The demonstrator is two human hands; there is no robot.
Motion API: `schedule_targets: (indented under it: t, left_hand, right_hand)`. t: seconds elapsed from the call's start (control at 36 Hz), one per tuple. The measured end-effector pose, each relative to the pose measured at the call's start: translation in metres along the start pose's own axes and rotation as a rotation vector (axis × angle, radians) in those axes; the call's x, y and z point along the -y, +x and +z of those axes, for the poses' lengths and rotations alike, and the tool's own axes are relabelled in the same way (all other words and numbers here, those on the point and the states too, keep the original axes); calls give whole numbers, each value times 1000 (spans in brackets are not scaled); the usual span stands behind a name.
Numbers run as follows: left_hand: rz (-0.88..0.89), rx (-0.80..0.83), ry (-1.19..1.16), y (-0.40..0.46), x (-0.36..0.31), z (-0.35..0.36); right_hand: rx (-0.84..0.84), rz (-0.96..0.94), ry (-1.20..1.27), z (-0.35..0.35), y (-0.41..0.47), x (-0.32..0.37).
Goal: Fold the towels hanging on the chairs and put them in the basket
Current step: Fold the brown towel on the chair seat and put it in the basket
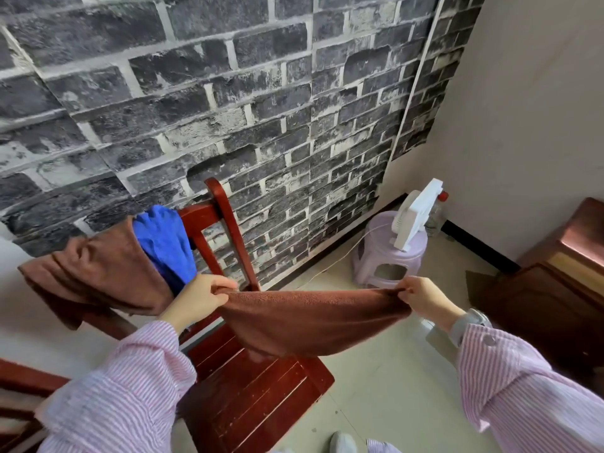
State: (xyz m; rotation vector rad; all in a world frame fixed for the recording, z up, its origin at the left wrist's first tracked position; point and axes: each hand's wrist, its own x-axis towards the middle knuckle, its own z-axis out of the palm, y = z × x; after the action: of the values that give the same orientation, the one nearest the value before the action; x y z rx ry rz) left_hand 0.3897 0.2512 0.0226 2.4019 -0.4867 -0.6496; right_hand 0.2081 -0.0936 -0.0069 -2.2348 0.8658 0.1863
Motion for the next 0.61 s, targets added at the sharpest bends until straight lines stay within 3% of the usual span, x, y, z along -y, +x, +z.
schedule_targets:
  t: [0.08,0.17,0.25,0.39,0.61]
  left_hand:
    - [-65,157,46,-12,16,5]
    - [-96,175,190,-24,34,13]
    - [-116,47,234,-30,56,24]
    - [-147,-197,344,-33,87,30]
    - [-121,-590,371,-37,116,15]
  right_hand:
    - [-9,-43,-56,10,-3,0]
    - [68,-84,-8,21,-7,7]
    - [190,-97,3,37,-7,17]
    - [305,-200,-349,76,0,34]
    - [-33,-428,-452,119,27,70]
